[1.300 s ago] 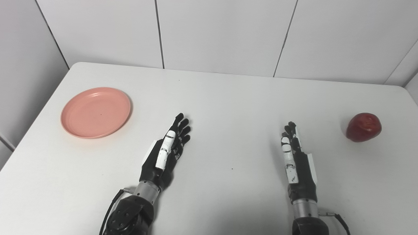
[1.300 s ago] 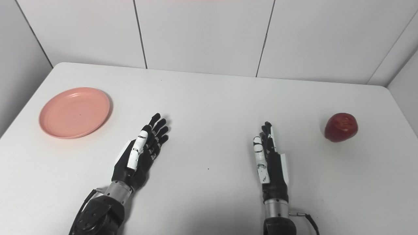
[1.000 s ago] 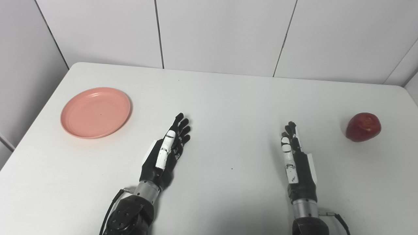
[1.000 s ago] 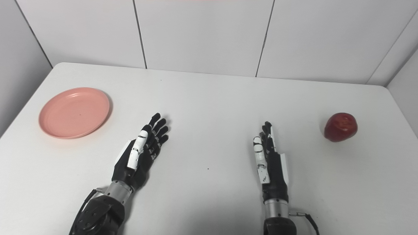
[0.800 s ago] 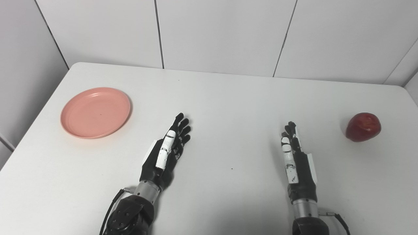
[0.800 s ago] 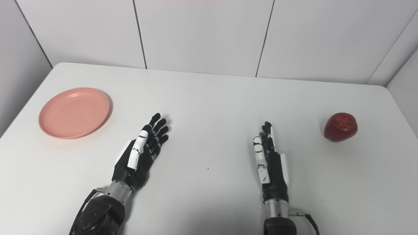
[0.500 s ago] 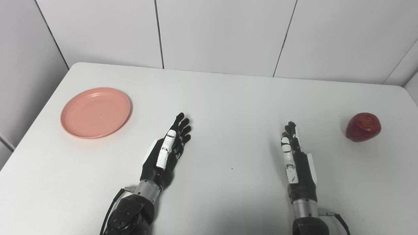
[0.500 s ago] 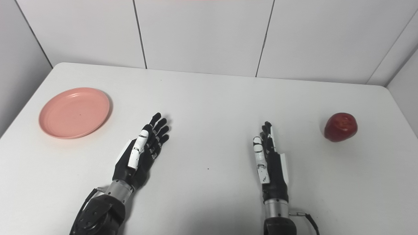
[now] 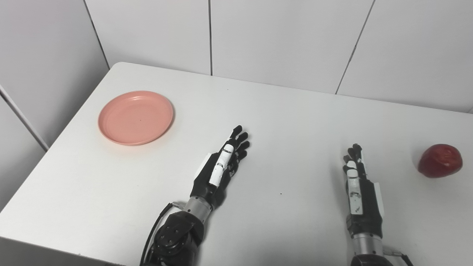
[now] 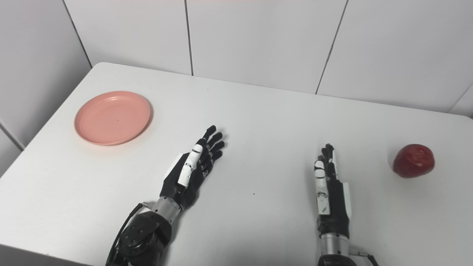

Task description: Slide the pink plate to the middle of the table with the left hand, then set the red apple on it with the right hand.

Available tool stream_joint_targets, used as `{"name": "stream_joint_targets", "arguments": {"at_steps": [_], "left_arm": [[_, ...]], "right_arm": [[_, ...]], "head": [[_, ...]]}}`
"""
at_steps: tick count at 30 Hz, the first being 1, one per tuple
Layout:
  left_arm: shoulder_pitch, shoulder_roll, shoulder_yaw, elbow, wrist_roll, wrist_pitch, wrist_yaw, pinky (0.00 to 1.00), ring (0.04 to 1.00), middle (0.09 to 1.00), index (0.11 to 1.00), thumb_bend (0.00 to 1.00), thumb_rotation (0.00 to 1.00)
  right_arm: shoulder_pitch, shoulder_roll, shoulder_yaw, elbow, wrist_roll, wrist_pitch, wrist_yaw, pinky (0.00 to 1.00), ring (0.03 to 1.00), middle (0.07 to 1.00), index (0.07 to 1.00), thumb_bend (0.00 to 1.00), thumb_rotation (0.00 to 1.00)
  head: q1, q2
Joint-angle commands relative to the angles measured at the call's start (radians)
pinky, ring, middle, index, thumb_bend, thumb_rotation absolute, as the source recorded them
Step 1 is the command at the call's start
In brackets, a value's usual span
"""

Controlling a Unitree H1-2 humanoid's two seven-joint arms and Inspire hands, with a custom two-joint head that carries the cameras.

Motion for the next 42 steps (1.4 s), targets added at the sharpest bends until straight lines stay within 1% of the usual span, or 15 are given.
{"name": "stream_joint_targets", "arguments": {"at_steps": [1, 7, 11, 13, 16, 20, 24, 30, 33, 36, 40, 42], "left_arm": [[-0.008, -0.008, -0.011, 0.010, 0.007, 0.001, -0.002, 1.00, 0.978, 0.987, 0.979, 0.40, 1.00], [-0.009, -0.005, -0.018, 0.016, 0.006, -0.007, -0.005, 1.00, 0.985, 0.993, 0.985, 0.41, 1.00], [-0.011, -0.005, -0.019, 0.028, 0.003, -0.022, -0.009, 1.00, 0.981, 0.989, 0.982, 0.41, 1.00], [-0.014, -0.005, -0.019, 0.035, 0.005, -0.030, -0.010, 1.00, 0.982, 0.990, 0.982, 0.42, 1.00], [-0.015, -0.006, -0.019, 0.032, 0.006, -0.027, -0.005, 1.00, 0.982, 0.992, 0.984, 0.42, 1.00], [-0.020, -0.006, -0.017, 0.022, 0.009, -0.019, 0.000, 1.00, 0.982, 0.992, 0.984, 0.41, 1.00], [-0.032, -0.002, -0.015, 0.014, 0.014, -0.023, 0.002, 0.99, 0.980, 0.991, 0.979, 0.42, 1.00], [-0.061, 0.005, -0.008, -0.026, 0.018, 0.016, 0.011, 1.00, 0.971, 0.984, 0.968, 0.44, 1.00], [-0.075, 0.014, -0.007, -0.054, 0.021, 0.053, 0.015, 1.00, 0.972, 0.984, 0.969, 0.46, 1.00], [-0.094, 0.021, -0.001, -0.091, 0.019, 0.091, 0.017, 1.00, 0.971, 0.982, 0.969, 0.48, 1.00], [-0.122, 0.022, 0.013, -0.130, 0.022, 0.127, 0.029, 1.00, 0.963, 0.975, 0.960, 0.46, 1.00], [-0.138, 0.026, 0.019, -0.146, 0.027, 0.132, 0.031, 0.99, 0.960, 0.974, 0.959, 0.45, 1.00]], "right_arm": [[0.021, -0.020, -0.011, 0.051, 0.014, -0.060, 0.017, 1.00, 0.991, 0.991, 1.000, 0.20, 1.00], [0.019, -0.025, -0.012, 0.069, 0.022, -0.093, 0.022, 1.00, 0.986, 0.987, 1.000, 0.21, 1.00], [0.018, -0.022, -0.019, 0.072, 0.036, -0.085, 0.021, 1.00, 0.987, 0.985, 0.999, 0.21, 1.00], [0.016, -0.024, -0.019, 0.079, 0.041, -0.099, 0.024, 1.00, 0.987, 0.987, 1.000, 0.21, 1.00], [0.016, -0.025, -0.018, 0.078, 0.045, -0.096, 0.026, 1.00, 0.989, 0.988, 1.000, 0.20, 1.00], [0.016, -0.030, -0.016, 0.084, 0.051, -0.109, 0.034, 1.00, 0.997, 0.996, 1.000, 0.19, 1.00], [0.014, -0.025, -0.022, 0.088, 0.048, -0.096, 0.030, 1.00, 0.989, 0.987, 1.000, 0.22, 1.00], [0.013, -0.024, -0.022, 0.098, 0.036, -0.101, 0.025, 1.00, 0.986, 0.985, 0.999, 0.20, 1.00], [0.009, -0.023, -0.025, 0.112, 0.055, -0.121, 0.034, 1.00, 0.989, 0.987, 1.000, 0.18, 1.00], [0.007, -0.023, -0.027, 0.118, 0.052, -0.120, 0.032, 1.00, 0.988, 0.986, 1.000, 0.18, 1.00], [0.007, -0.026, -0.029, 0.124, 0.057, -0.122, 0.038, 1.00, 0.993, 0.990, 1.000, 0.19, 1.00], [0.005, -0.028, -0.029, 0.130, 0.062, -0.129, 0.044, 1.00, 0.994, 0.991, 1.000, 0.19, 1.00]], "head": [[0.008, -0.005], [0.015, -0.010], [0.024, -0.013], [0.027, -0.015], [0.030, -0.018], [0.041, -0.023], [0.053, -0.029], [0.067, -0.042], [0.069, -0.044], [0.075, -0.047], [0.085, -0.054], [0.089, -0.059]]}}
